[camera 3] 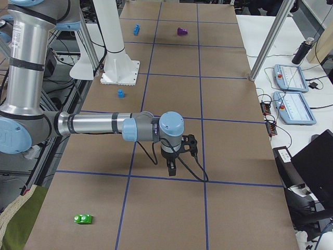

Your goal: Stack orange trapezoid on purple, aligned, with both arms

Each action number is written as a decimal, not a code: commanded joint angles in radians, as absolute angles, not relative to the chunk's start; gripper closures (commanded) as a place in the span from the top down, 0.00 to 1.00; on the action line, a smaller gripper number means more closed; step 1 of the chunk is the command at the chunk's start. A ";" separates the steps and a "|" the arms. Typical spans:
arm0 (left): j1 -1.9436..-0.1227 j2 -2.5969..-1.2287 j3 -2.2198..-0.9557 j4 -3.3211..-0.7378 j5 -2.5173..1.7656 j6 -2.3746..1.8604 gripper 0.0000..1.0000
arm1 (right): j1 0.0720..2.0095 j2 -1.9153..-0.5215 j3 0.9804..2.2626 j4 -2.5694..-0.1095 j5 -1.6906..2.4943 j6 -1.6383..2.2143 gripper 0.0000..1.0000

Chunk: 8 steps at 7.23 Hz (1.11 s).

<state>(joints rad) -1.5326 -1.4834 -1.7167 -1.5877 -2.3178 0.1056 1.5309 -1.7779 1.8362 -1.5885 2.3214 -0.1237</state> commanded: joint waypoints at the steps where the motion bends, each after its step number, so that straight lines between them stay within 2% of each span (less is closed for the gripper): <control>1: -1.532 -1.483 -1.721 -1.588 -2.322 0.106 1.00 | 1.531 -1.778 1.836 -1.589 2.321 -0.124 1.00; 4: -1.532 -1.488 -1.730 -1.589 -2.324 0.098 1.00 | 1.531 -1.773 1.839 -1.579 2.324 -0.123 1.00; 6: -1.532 -1.503 -1.738 -1.588 -2.382 0.094 1.00 | 1.531 -1.770 1.838 -1.433 2.322 -0.112 1.00; 8: -1.532 -1.584 -1.743 -1.679 -2.375 0.097 1.00 | 1.529 -1.709 1.862 -1.394 2.327 -0.056 1.00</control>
